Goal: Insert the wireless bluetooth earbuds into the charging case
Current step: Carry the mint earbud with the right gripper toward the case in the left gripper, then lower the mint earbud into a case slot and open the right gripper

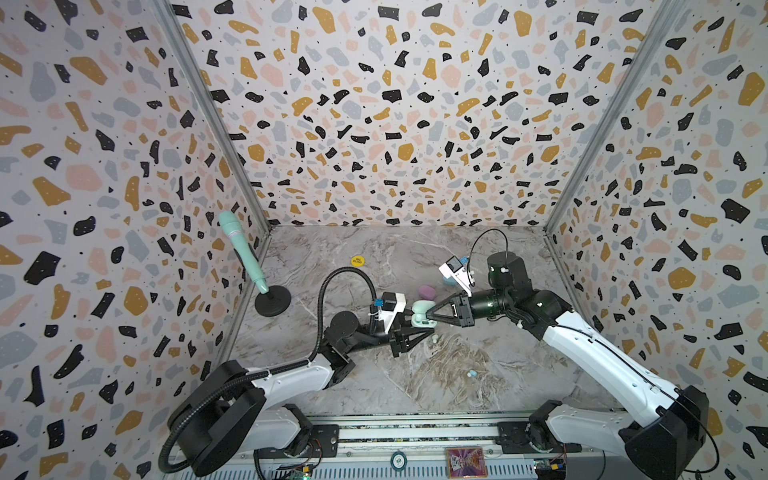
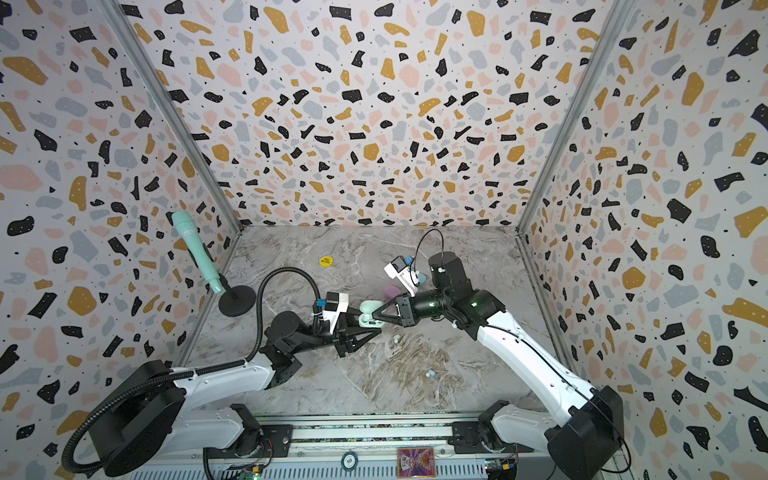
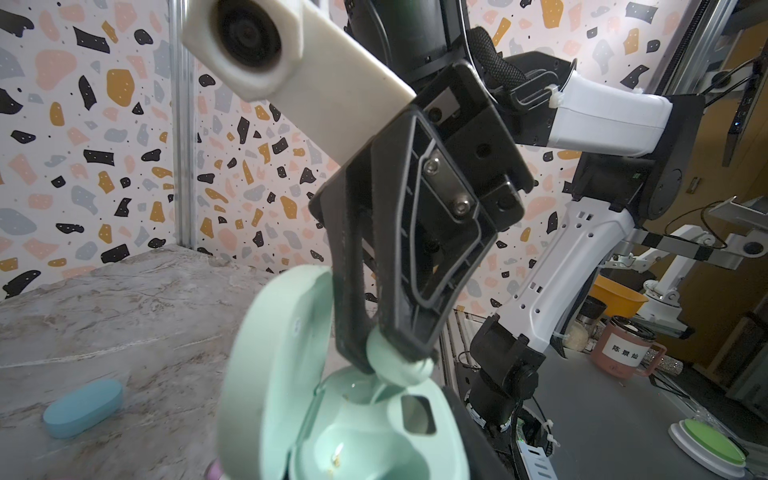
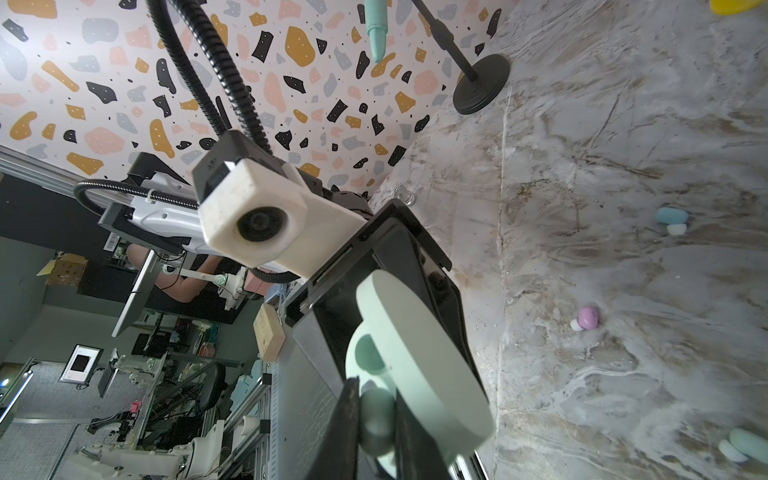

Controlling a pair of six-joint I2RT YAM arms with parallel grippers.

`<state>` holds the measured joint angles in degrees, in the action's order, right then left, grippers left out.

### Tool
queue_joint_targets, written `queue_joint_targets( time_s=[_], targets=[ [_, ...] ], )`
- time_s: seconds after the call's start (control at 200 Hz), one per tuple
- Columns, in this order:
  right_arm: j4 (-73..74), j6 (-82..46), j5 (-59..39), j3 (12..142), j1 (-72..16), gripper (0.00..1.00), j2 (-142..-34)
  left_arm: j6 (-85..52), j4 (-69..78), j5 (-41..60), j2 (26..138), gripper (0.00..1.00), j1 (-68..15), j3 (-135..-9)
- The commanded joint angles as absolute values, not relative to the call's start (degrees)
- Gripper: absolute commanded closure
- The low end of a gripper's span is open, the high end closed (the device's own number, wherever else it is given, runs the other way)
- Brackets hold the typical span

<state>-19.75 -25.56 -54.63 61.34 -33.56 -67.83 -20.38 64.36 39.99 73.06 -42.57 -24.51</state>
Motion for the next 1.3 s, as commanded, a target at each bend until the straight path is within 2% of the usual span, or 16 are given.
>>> queue_joint_targets(
  time_s=[0.0, 0.681, 1.031, 1.111, 1.292],
  targets=[
    [-20.3, -24.8, -54.2, 63.8, -33.7, 0.90, -67.9, -20.3, 69.5, 42.3, 71.4, 0.84, -43.3, -24.0],
    [-22.9, -24.9, -56.4, 65.1, -33.8, 0.89, -69.2, -20.6, 79.7, 43.1, 72.8, 0.84, -44.9, -21.8],
    [-23.9, -24.3, -56.2, 66.0, -33.8, 0.88, -70.9, -20.4, 80.4, 43.4, 72.8, 0.85, -45.2, -21.7],
    [-24.8, -23.7, -55.8, 66.5, -33.8, 0.85, -71.0, -19.9, 79.4, 43.3, 72.2, 0.85, -45.2, -21.7],
    [-26.3, -23.2, -53.8, 68.2, -33.8, 0.72, -71.7, -19.7, 78.9, 43.3, 72.1, 0.85, -45.1, -21.6]
  ],
)
